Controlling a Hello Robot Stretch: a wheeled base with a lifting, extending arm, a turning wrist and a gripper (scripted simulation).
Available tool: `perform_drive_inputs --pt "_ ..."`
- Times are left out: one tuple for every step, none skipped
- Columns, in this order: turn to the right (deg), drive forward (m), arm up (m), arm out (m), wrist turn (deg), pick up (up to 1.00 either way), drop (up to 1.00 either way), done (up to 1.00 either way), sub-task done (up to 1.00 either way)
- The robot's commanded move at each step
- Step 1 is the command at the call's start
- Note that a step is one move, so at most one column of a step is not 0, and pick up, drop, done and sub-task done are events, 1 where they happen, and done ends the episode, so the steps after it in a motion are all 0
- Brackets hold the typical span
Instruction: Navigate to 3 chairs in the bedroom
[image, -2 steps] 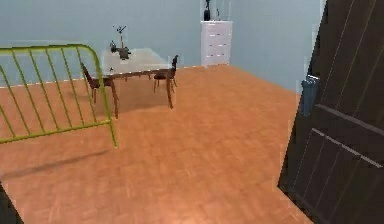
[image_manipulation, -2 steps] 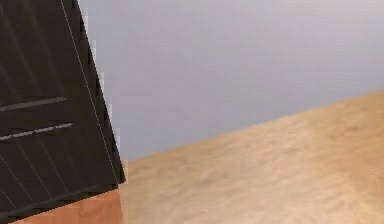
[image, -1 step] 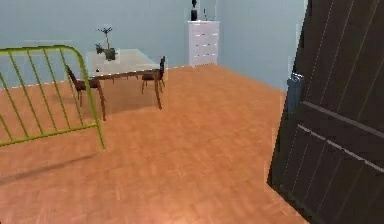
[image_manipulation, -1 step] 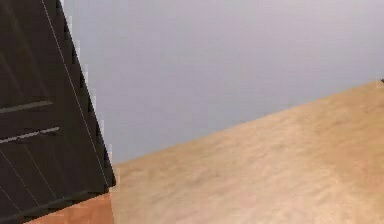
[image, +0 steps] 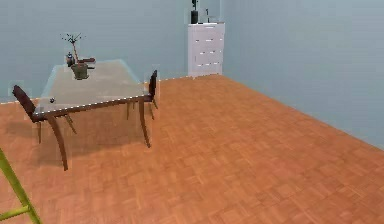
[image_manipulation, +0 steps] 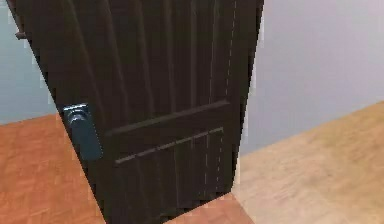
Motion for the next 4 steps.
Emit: perform_drive_inputs --pt "0.0 0.35 0.00 0.00 0.0 0.00 0.00 0.00 0.00" --pt "3.0 0.00 0.00 0.00 0.0 0.00 0.00 0.00 0.00" --pt "0.0 1.00 0.00 0.00 0.0 0.00 0.00 0.00 0.00" --pt "0.0 0.65 0.00 0.00 0.0 0.00 0.00 0.00 0.00"
